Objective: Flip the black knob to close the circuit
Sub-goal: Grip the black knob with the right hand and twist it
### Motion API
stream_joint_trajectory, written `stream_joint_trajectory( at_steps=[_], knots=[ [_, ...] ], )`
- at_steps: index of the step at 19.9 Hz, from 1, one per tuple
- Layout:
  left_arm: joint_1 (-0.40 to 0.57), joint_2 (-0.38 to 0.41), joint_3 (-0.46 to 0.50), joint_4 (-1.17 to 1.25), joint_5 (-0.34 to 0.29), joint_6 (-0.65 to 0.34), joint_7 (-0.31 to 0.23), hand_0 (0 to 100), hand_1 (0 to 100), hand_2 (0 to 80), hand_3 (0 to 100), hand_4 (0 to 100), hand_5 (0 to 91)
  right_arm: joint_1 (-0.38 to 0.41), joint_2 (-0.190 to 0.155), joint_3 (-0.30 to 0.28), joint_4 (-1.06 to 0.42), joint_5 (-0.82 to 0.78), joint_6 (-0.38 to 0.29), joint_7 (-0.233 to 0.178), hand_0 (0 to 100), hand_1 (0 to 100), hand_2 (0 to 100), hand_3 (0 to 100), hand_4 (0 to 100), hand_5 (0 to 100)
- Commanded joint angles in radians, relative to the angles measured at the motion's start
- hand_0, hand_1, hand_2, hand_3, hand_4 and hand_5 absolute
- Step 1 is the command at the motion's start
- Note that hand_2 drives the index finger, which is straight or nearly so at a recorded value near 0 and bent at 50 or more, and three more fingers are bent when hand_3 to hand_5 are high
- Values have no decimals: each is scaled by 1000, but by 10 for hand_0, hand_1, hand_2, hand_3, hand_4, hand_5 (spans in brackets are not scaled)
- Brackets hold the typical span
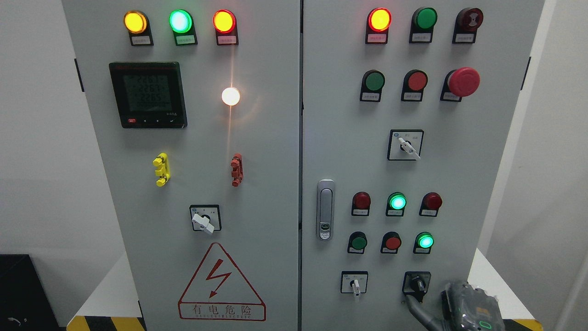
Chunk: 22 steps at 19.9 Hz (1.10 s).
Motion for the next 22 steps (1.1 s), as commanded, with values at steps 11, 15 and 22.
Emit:
stream_joint_trajectory(
  at_steps=[11,15,22],
  knots=[
    [0,0,1,1,0,-1,0,120,556,0,0,0,0,-14,0,-33,3,-12,3,-2,0,0,913,1000,953,976],
    [0,0,-1,1,0,-1,0,120,556,0,0,0,0,-14,0,-41,0,-15,3,0,0,0,913,1000,953,976],
    [0,0,1,1,0,-1,0,120,556,0,0,0,0,-18,2,-49,-3,-20,5,0,0,0,914,1000,953,976]
  ],
)
